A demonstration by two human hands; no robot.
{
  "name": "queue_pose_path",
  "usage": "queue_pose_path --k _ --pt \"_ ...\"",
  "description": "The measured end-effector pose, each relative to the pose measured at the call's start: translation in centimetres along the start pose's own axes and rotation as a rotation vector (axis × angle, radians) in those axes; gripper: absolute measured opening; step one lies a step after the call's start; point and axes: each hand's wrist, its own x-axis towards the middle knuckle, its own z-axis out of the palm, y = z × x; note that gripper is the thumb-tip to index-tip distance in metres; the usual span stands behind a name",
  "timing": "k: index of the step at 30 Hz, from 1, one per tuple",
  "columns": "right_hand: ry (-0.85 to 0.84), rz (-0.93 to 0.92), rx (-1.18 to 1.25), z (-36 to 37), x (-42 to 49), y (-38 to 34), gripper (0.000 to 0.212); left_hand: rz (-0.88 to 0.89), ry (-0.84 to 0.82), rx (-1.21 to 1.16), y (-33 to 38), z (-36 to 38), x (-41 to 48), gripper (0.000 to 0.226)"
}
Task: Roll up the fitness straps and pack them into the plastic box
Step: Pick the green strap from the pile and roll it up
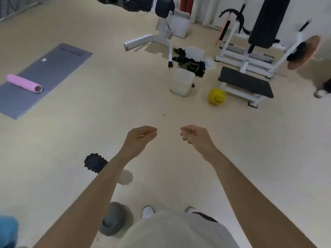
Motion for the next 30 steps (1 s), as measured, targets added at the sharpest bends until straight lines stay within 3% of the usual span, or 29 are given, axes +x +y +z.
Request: queue_pose_path --k 6,13,30 --pt "-0.077 0.178 -0.032 2.8 -0.1 3.7 0.013 -0.180 -0.105 0.034 -6.3 1.7 -0.1 0.015" --pt "-0.091 0.304 -0.010 1.0 4.8 5.9 0.016 -0.303 -0.191 -0.021 -7.4 4.3 6.6 0.014" --pt "-0.023 0.320 0.033 -13.2 37.2 0.8 0.014 -0.420 -0.228 0.012 1.7 6.5 38.7 0.012"
